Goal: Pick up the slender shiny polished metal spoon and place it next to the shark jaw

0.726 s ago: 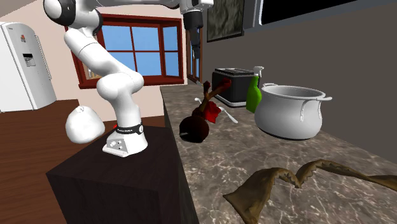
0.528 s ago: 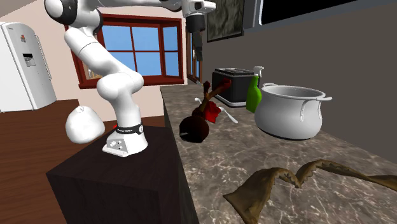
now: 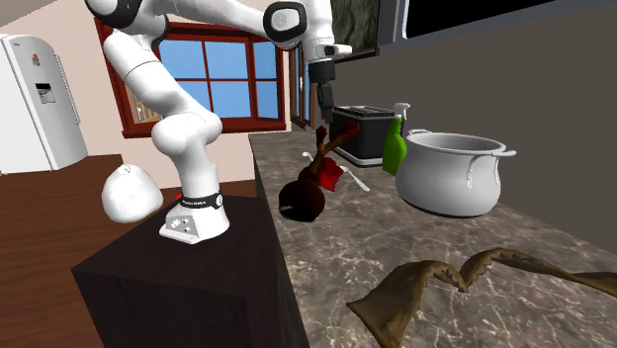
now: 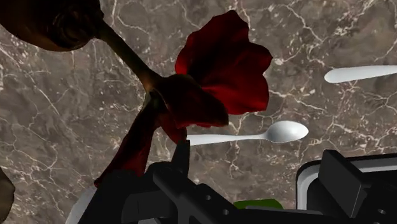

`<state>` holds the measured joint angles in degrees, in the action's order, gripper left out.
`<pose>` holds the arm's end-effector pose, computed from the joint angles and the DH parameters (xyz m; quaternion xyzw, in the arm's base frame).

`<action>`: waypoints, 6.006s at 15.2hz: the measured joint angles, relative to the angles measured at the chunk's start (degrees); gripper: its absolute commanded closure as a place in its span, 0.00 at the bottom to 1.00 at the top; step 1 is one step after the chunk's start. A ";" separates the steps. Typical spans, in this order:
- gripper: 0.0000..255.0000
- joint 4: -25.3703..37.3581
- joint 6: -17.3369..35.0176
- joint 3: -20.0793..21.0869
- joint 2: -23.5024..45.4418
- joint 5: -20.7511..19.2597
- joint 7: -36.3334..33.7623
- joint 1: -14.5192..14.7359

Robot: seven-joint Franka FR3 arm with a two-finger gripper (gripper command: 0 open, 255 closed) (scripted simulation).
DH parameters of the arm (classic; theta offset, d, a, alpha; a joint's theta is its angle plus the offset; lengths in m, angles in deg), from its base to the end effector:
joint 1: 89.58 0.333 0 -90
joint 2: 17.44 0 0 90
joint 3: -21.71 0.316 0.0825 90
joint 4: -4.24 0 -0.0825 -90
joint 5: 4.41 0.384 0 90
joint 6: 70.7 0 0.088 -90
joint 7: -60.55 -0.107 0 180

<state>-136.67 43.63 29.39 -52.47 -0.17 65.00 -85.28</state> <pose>0.3717 0.0887 0.5181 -0.9901 -0.1207 -0.0720 0.0003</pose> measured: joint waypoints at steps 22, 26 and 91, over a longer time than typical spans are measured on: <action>0.00 -0.25 31.72 9.61 30.82 -5.72 -5.54 2.66; 0.00 -0.25 32.37 9.68 31.48 -6.10 -5.90 2.64; 1.00 7.54 13.40 -14.72 16.24 -2.72 31.28 -7.83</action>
<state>-129.13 57.03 14.67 -36.23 -2.88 96.29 -93.11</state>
